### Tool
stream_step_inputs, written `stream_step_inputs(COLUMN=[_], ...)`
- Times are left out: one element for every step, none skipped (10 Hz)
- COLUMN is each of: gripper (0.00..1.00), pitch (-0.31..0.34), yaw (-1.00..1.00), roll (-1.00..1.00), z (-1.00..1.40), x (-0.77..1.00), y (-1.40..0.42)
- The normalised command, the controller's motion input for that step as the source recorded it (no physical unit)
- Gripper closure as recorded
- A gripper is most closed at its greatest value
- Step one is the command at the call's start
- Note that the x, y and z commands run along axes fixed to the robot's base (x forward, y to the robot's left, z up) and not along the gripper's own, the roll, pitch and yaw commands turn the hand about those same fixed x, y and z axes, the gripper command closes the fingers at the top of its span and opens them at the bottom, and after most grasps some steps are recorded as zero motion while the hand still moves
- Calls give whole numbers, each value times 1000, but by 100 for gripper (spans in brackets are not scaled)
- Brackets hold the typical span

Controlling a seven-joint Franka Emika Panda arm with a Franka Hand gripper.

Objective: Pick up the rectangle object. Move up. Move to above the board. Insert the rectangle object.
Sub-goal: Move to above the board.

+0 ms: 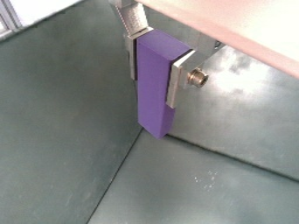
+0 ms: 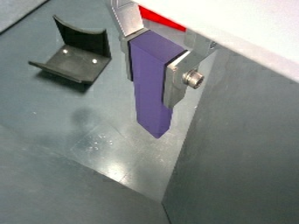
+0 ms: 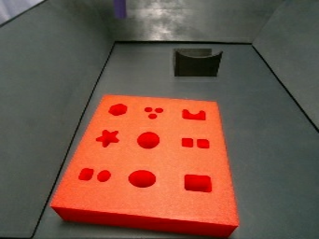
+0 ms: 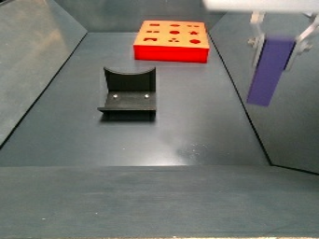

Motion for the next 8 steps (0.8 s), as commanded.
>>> stream_step_inputs(gripper=[100,100,100,100,100,100,100,100], pitch=[63,63,60,60,59,63,68,70], yaw=[27,26,26,24,23,22,19,20], roll=[92,87,80,82,80,80,84,84], z=[1000,1000,1000,991,831,671,457,298], x=[-7,-10,-15,-19,-17,-14,-9,-7], y=[88,81,68,58,34,16,2,-5])
